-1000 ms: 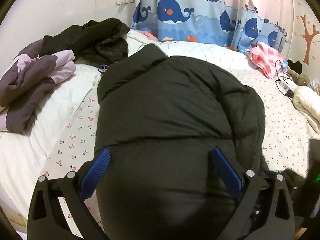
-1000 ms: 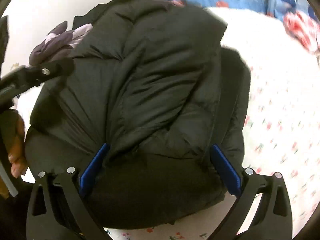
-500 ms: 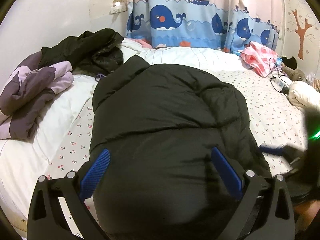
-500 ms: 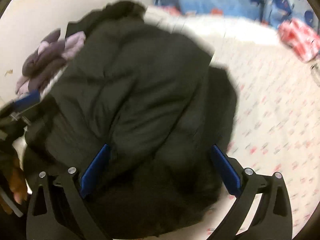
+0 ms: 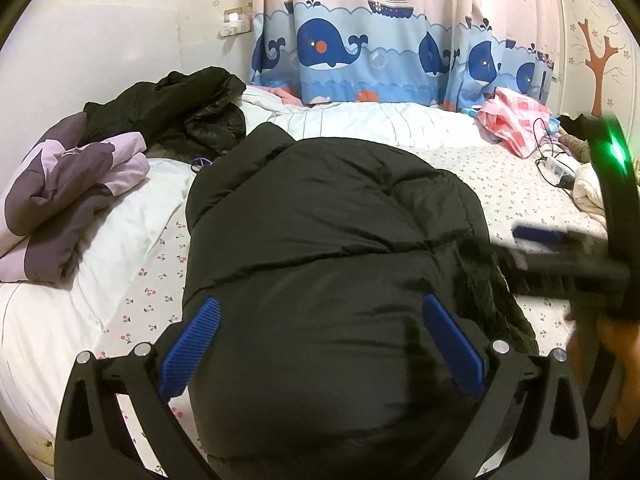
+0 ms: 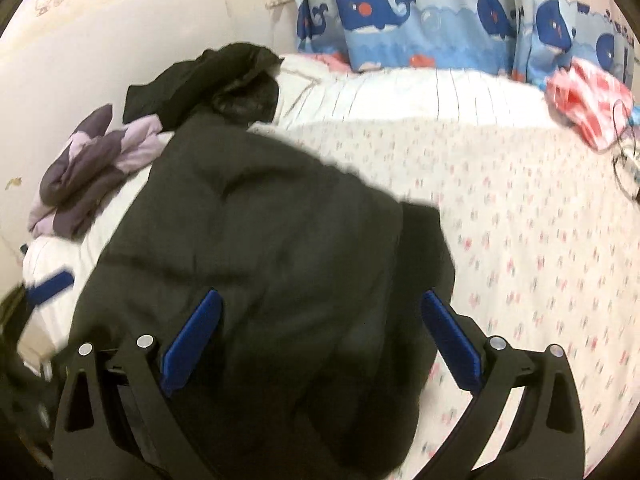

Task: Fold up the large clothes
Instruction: 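Open both tools and release the jacket bundle on the bed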

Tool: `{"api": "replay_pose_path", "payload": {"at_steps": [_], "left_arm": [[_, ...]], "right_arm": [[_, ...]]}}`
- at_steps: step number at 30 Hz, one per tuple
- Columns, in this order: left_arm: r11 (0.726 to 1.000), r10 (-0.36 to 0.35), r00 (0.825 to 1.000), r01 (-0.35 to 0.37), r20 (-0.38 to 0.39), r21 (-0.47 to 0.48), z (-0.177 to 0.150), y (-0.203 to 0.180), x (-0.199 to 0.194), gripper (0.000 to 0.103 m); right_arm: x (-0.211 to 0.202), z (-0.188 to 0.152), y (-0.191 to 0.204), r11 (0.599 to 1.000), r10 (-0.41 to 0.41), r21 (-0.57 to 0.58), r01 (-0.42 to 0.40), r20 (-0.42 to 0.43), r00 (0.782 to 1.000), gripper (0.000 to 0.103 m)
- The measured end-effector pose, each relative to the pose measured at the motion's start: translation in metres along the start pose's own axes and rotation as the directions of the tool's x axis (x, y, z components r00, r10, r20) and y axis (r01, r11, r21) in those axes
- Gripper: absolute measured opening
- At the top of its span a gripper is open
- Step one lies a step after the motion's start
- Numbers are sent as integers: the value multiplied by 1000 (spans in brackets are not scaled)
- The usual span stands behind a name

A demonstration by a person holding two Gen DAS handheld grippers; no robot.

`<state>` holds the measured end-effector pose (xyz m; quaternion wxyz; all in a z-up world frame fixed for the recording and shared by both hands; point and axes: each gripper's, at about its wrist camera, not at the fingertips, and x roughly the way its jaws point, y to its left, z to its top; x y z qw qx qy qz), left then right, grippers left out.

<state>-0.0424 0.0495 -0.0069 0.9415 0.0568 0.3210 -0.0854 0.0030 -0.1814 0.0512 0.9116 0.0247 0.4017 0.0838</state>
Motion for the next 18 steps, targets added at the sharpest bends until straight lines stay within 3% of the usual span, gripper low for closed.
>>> {"api": "replay_pose_path", "payload": {"at_steps": [3, 5, 7, 12, 18], "left_arm": [[1000, -1, 1000, 1, 1, -5, 0, 1, 0, 97], [1000, -11, 1000, 11, -7, -25, 0, 3, 0, 97], [998, -27, 999, 26, -28, -55, 0, 7, 2, 97], [995, -41, 997, 35, -59, -94, 0, 15, 3, 97], [995, -22, 998, 16, -64, -95, 2, 16, -4, 97]], "right_arm": [[23, 13, -2, 998, -55, -7, 54, -28, 998, 97], [58, 10, -4, 999, -43, -19, 41, -154, 987, 97], [75, 6, -6, 1000, -6, 7, 8, -220, 976, 97], [32, 4, 7, 997, -72, -17, 70, -145, 987, 97], [-25, -23, 34, 990, -132, -58, 129, -62, 989, 97]]}}
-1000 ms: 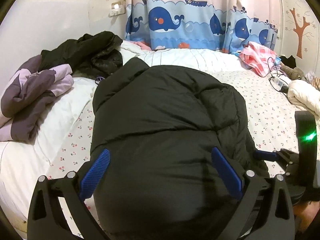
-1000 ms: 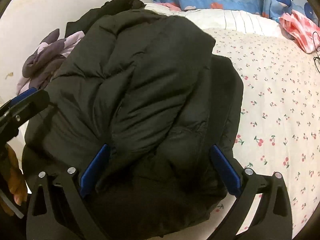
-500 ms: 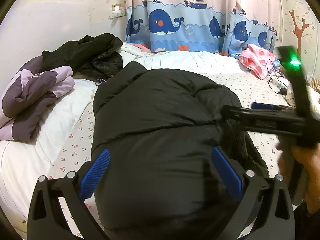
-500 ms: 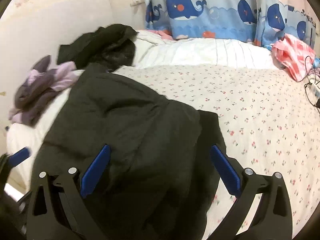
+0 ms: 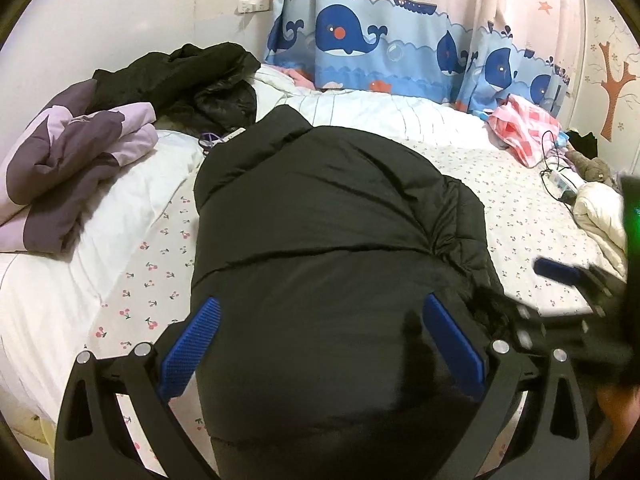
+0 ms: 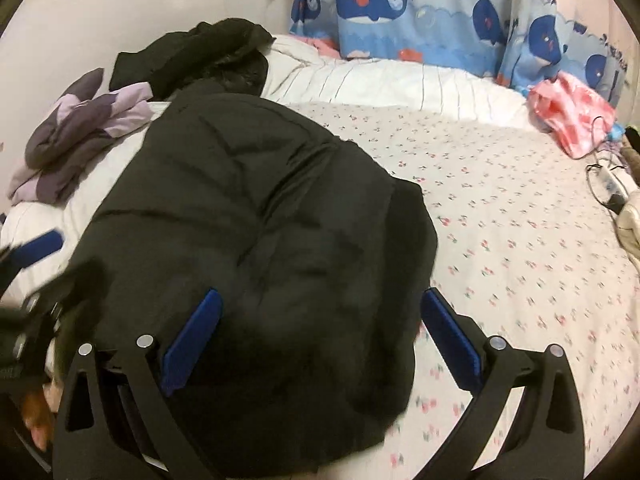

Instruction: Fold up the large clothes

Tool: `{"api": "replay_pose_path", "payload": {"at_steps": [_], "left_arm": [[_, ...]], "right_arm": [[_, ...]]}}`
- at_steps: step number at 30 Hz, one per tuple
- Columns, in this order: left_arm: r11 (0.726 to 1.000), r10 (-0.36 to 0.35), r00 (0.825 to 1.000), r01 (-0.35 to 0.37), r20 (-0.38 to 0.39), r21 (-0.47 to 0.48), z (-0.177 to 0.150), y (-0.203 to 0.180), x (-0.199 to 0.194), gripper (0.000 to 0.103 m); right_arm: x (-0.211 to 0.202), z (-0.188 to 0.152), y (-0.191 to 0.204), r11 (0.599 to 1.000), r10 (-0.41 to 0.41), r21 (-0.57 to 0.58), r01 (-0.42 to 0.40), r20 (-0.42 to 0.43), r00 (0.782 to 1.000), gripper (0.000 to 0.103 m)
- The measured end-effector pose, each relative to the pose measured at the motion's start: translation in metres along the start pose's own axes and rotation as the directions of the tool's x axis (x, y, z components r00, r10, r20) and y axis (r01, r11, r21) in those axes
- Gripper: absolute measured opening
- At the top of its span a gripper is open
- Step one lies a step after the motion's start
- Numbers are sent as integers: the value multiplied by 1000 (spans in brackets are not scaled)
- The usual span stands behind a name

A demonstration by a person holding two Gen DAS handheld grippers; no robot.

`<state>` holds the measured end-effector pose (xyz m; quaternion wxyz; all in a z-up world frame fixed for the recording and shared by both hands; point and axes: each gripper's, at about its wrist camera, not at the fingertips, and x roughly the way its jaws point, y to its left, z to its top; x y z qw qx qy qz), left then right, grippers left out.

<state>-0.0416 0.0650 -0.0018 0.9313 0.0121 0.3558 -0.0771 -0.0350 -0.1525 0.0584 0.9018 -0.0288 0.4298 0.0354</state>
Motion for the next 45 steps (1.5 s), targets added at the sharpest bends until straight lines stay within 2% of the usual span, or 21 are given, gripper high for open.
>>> {"api": "replay_pose_path", "payload": {"at_steps": [4, 11, 14, 17, 22, 36, 45], "left_arm": [[1000, 2, 1000, -2, 6, 10, 1, -2, -7, 97], [1000, 8, 1000, -8, -15, 27, -2, -6, -14, 97], [999, 22, 999, -21, -36, 26, -1, -7, -12, 97], [1000, 0, 999, 0, -45, 11, 0, -6, -12, 97], [1000, -9, 998, 9, -63, 3, -1, -6, -12, 97], [1000, 11, 997, -12, -72, -13, 1, -3, -10, 97], [1000, 7, 997, -8, -79, -13, 0, -3, -10, 97]], "right_arm": [[-20, -13, 7, 1000, -27, 17, 27, 23, 999, 97], [-29, -21, 12, 998, -50, 40, 49, 6, 999, 97], [-31, -20, 16, 999, -18, 38, 18, 4, 1000, 97], [-35, -19, 25, 999, 10, 32, -11, 9, 1000, 97], [-39, -18, 31, 1000, -23, 20, 23, 9, 1000, 97], [-43, -18, 37, 1000, 13, 10, -13, 10, 1000, 97], [-40, -18, 37, 1000, -27, 8, 27, -3, 1000, 97]]}}
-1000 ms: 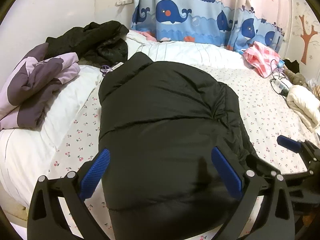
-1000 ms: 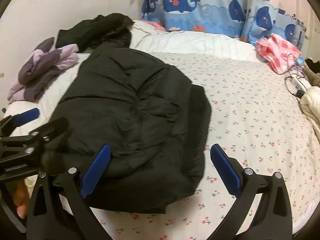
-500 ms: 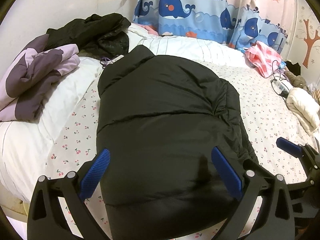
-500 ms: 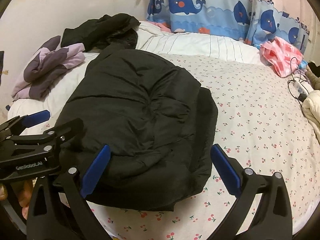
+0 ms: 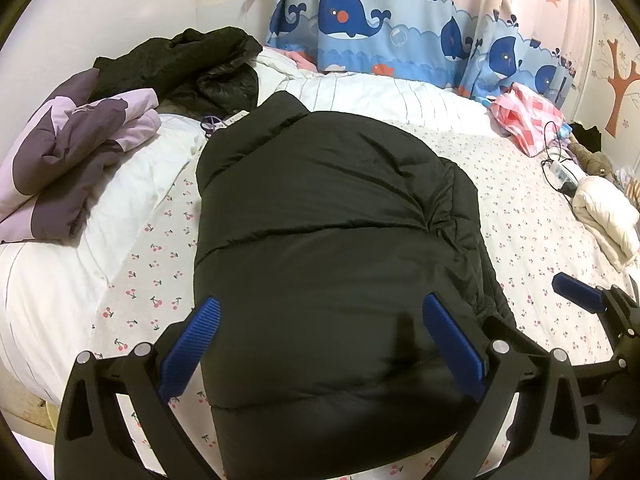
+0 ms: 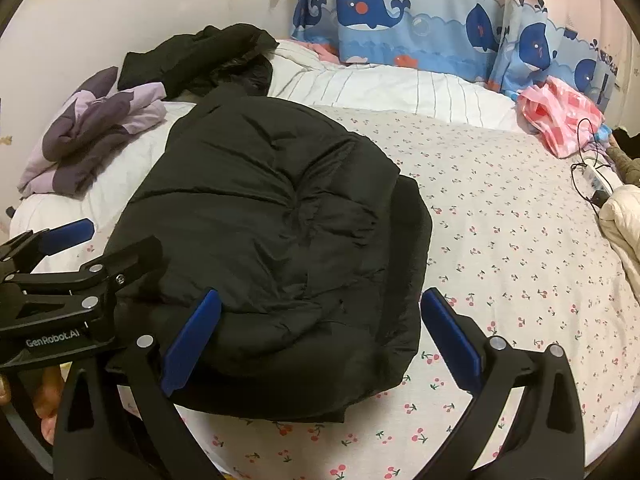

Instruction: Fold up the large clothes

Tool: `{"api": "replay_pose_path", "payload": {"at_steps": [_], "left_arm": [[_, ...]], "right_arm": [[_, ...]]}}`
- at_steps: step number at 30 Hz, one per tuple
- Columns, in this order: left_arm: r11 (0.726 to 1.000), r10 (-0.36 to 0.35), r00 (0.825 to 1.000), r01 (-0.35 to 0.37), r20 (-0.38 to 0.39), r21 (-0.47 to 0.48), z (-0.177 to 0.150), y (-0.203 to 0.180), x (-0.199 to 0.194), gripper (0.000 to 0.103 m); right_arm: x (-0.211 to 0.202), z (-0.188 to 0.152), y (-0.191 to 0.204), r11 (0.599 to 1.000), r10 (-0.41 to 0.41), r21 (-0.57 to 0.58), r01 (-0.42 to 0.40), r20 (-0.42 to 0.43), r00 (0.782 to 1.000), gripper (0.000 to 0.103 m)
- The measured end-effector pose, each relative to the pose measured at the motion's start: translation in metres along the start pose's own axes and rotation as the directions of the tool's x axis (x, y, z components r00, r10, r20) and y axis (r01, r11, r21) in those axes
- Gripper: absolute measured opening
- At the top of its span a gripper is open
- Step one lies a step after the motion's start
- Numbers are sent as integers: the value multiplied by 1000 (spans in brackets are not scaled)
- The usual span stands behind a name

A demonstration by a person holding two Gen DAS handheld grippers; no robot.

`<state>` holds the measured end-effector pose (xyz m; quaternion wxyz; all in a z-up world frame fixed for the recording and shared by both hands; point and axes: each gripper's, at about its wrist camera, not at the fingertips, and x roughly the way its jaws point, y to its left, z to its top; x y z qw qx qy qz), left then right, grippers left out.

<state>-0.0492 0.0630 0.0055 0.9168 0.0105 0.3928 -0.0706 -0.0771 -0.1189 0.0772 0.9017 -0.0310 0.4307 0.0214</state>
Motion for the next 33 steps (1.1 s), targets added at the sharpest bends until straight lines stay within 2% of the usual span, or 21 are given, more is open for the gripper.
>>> {"api": "replay_pose_path", "payload": {"at_steps": [33], "left_arm": [[1000, -6, 1000, 6, -3, -12, 4, 4, 5, 97]], "right_arm": [[3, 2, -4, 1000, 3, 7, -3, -5, 1000, 97]]}}
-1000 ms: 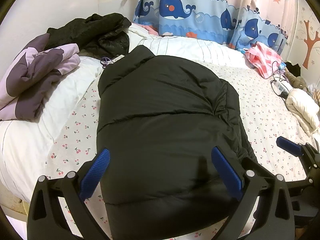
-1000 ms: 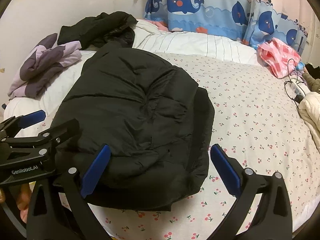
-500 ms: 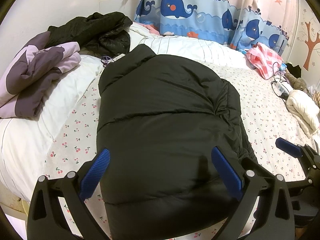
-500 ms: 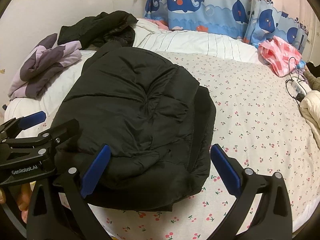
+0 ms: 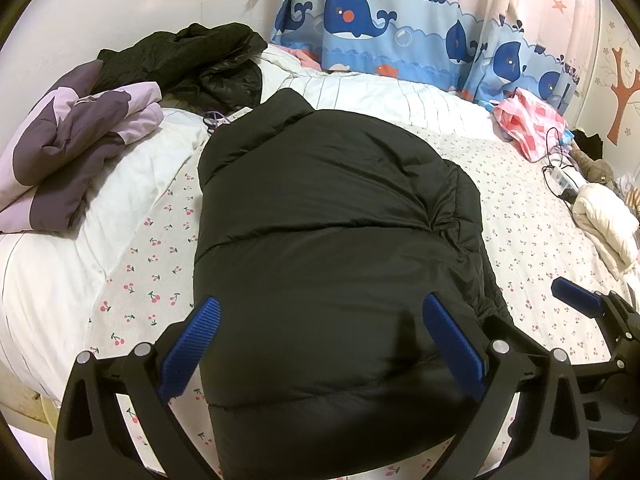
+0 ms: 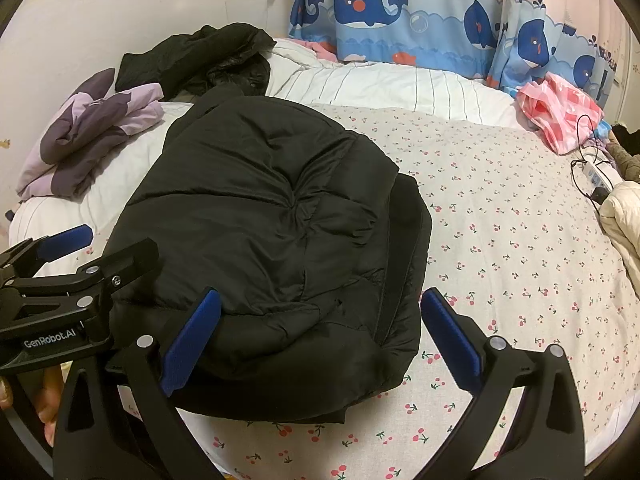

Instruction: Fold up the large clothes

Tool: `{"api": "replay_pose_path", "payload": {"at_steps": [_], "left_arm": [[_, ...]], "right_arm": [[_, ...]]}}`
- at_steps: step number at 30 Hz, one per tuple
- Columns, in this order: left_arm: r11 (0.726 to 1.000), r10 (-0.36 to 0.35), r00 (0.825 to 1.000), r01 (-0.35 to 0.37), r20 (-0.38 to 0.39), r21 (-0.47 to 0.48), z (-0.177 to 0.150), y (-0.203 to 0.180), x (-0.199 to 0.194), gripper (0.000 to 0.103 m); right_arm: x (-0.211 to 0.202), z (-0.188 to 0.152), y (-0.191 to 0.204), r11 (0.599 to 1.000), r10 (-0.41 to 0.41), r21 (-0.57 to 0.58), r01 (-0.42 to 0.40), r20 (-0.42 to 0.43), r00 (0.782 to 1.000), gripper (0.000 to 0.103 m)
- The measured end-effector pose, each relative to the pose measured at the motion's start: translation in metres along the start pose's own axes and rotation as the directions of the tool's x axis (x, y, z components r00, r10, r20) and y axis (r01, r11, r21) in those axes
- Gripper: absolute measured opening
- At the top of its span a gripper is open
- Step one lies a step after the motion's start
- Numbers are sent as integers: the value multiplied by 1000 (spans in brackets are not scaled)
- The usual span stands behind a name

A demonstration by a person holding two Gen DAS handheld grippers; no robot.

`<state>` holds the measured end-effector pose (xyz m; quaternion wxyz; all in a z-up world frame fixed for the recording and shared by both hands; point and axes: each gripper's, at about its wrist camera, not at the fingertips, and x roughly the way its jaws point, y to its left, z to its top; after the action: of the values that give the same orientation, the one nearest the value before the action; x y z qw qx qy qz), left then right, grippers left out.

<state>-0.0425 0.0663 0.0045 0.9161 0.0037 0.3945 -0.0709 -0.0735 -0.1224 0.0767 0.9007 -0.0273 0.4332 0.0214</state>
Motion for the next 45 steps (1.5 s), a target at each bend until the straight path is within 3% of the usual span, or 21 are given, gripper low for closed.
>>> {"api": "replay_pose_path", "payload": {"at_steps": [45], "left_arm": [[1000, 1, 1000, -1, 1, 2, 2, 2, 2, 97]], "right_arm": [[1, -1, 4, 1000, 3, 4, -3, -3, 1000, 97]]}}
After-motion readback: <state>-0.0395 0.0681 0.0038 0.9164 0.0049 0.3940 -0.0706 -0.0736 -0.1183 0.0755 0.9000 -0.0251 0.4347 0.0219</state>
